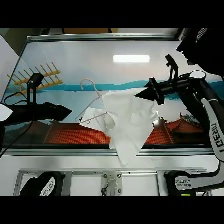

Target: Fold the clothes and pants, and hang the long-sleeved shirts on hangers.

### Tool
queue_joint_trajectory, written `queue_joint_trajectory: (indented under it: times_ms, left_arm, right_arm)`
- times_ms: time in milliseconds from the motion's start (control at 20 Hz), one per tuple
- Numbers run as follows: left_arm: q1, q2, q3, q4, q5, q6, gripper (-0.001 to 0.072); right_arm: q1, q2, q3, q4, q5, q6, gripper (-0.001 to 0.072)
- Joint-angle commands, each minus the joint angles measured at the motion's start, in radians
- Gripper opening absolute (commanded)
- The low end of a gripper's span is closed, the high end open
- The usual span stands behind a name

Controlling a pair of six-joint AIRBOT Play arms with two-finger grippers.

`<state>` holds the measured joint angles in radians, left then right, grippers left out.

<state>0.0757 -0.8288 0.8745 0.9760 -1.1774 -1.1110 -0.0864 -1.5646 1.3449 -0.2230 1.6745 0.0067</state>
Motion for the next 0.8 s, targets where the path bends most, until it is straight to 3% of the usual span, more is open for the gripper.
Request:
queue_joint_trajectory:
  times_ms: [0, 250, 450, 750]
  left_arm:
    - [-0.031, 0.095, -0.09, 0.0, 0.097, -0.174, 0.0439]
    - [-0.299, 0.171, -0.204, 0.001, 0.38, -0.457, 0.044]
    - [-0.491, 0.031, -0.148, 0.0, 0.475, -0.506, 0.044]
    - [-0.612, -0.158, -0.056, 0.0, 0.47, -0.547, 0.044]
  right_arm:
    - [-0.024, 0.093, 0.001, -0.003, -0.019, 0.049, 0.0012]
    - [-0.027, 0.242, 0.0, -0.051, -0.099, 0.126, 0.0012]
    - [-0.027, 0.366, -0.052, -0.1, -0.161, 0.19, 0.0012]
    - [-0.029, 0.55, -0.288, -0.095, -0.3, 0.189, 0.0012]
